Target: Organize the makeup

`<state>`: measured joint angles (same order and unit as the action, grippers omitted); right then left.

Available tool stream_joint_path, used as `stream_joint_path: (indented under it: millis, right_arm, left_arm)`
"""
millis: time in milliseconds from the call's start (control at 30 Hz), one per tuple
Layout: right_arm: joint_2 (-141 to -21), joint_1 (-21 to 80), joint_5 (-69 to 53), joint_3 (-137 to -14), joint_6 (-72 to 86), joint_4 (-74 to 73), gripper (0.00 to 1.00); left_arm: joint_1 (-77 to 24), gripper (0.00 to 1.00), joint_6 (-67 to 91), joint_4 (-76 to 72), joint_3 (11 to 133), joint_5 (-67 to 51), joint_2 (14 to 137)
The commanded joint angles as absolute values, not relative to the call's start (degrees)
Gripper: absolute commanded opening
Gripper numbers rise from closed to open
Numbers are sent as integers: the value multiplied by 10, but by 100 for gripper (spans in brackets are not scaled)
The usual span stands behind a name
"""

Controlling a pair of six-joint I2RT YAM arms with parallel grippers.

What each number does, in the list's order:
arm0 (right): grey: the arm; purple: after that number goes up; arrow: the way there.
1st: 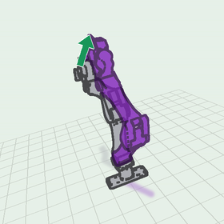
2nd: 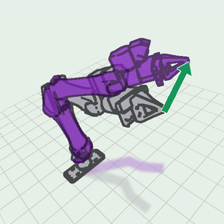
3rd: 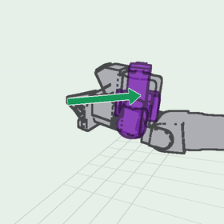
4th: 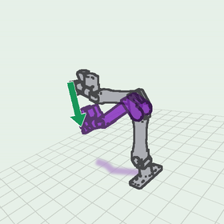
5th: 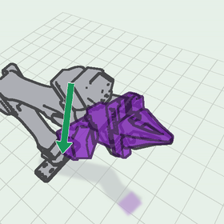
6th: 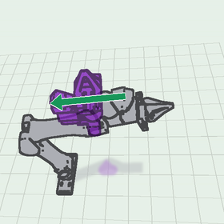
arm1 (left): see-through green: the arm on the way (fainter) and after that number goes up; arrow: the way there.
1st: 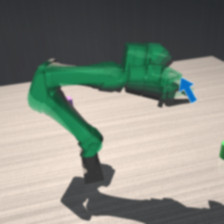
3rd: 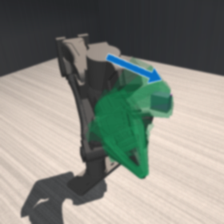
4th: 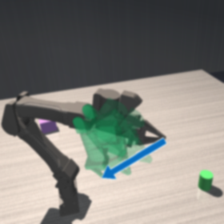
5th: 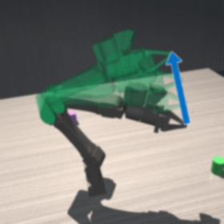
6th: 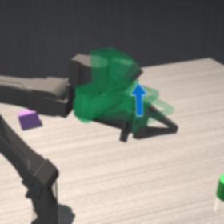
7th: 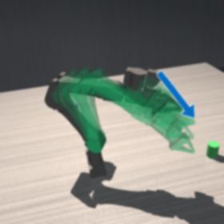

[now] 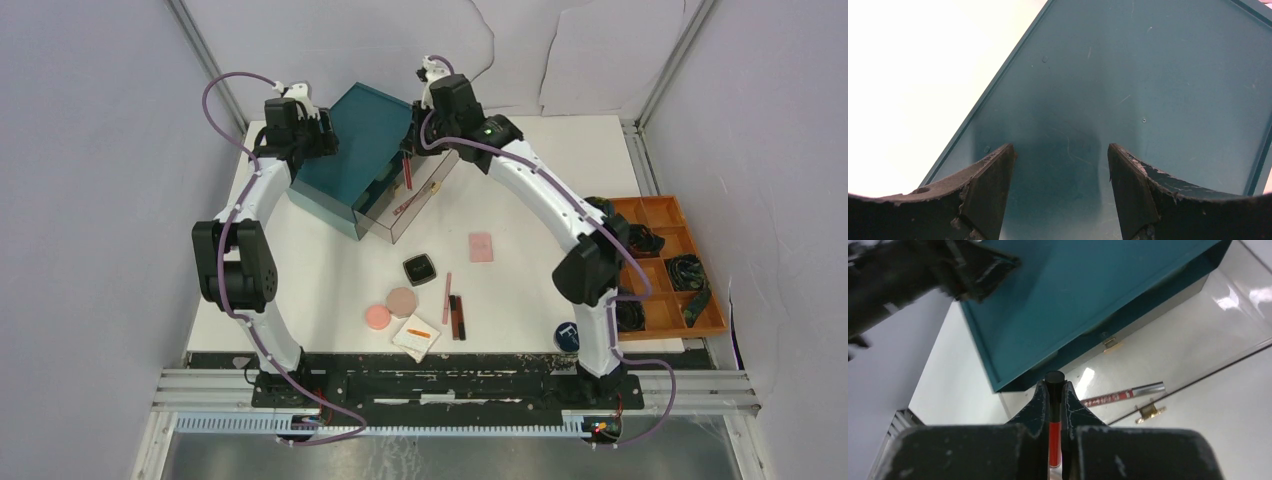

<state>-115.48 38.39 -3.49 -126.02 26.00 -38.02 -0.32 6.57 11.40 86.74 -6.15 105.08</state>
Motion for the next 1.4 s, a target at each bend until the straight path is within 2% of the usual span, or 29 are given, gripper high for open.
stream_joint_path:
  millis: [0, 167, 300, 367, 433, 567, 700, 933, 1100, 1367]
  right_arm:
    - [-1215, 359, -71, -1226, 354, -259, 1]
    - [-1226, 355, -30, -1184, 384, -156, 3]
    - [-1227, 357, -6, -1188, 369, -161, 39]
    - [-1217, 357, -1, -1180, 350, -170, 62]
    - [-1194, 356, 2, -1159, 332, -170, 70]
    - [-1125, 359, 7, -1113, 293, -186, 70]
    - [-1066, 382, 18, -1083, 227, -286, 67]
    - [-936, 415, 52, -842, 177, -387, 59]
    - [-909, 458, 54, -732, 161, -442, 56]
    - [-906, 481, 22, -644, 214, -395, 53]
  left_arm:
    - [0, 76, 75, 170, 866, -81, 1069]
    - [0, 76, 78, 161, 850, -87, 1061]
    - [0, 75, 77, 158, 844, -86, 1058]
    - [1, 75, 76, 158, 844, -84, 1058]
    - [0, 75, 76, 158, 845, -83, 1058]
    - [0, 75, 75, 160, 846, -82, 1059]
    - [1, 75, 74, 161, 846, -81, 1062]
    - [1, 75, 71, 163, 849, -74, 1068]
    - [1, 75, 71, 163, 850, -77, 1075]
    - [0, 75, 73, 164, 854, -81, 1081]
